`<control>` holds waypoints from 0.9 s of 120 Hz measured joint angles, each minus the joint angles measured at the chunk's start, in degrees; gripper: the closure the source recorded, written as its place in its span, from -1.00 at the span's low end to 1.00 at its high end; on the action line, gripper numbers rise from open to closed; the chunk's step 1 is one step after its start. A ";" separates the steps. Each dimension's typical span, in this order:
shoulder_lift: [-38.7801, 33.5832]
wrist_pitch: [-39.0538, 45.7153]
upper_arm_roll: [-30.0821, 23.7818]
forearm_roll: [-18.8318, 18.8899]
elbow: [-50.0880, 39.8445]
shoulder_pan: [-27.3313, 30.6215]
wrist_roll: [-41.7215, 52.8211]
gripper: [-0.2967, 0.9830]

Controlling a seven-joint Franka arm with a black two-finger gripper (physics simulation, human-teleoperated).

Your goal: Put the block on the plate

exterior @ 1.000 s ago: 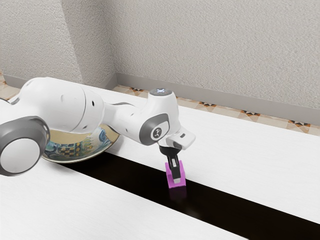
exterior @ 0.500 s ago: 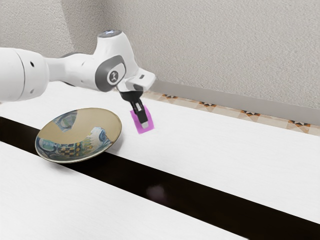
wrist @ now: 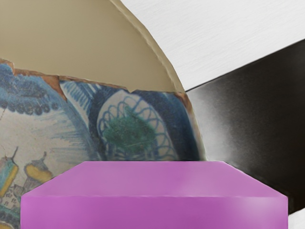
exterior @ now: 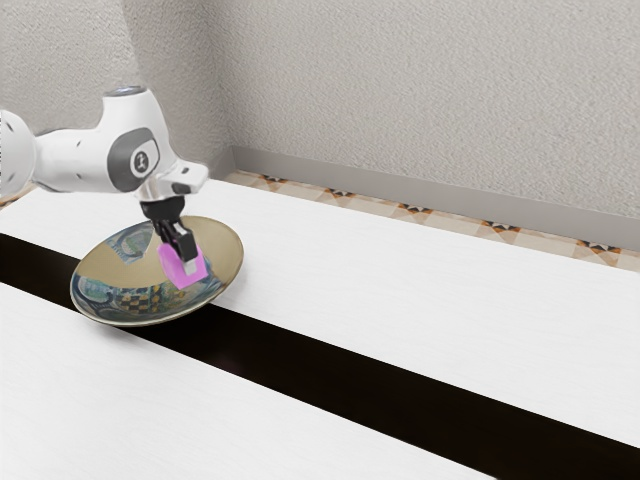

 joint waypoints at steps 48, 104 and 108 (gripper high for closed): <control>5.49 4.59 1.84 0.05 0.88 4.37 -0.51 -0.29; -9.85 -9.65 2.73 4.00 8.21 -9.77 -7.11 -0.51; -10.49 -12.65 3.28 5.01 11.01 -13.16 -8.89 -0.51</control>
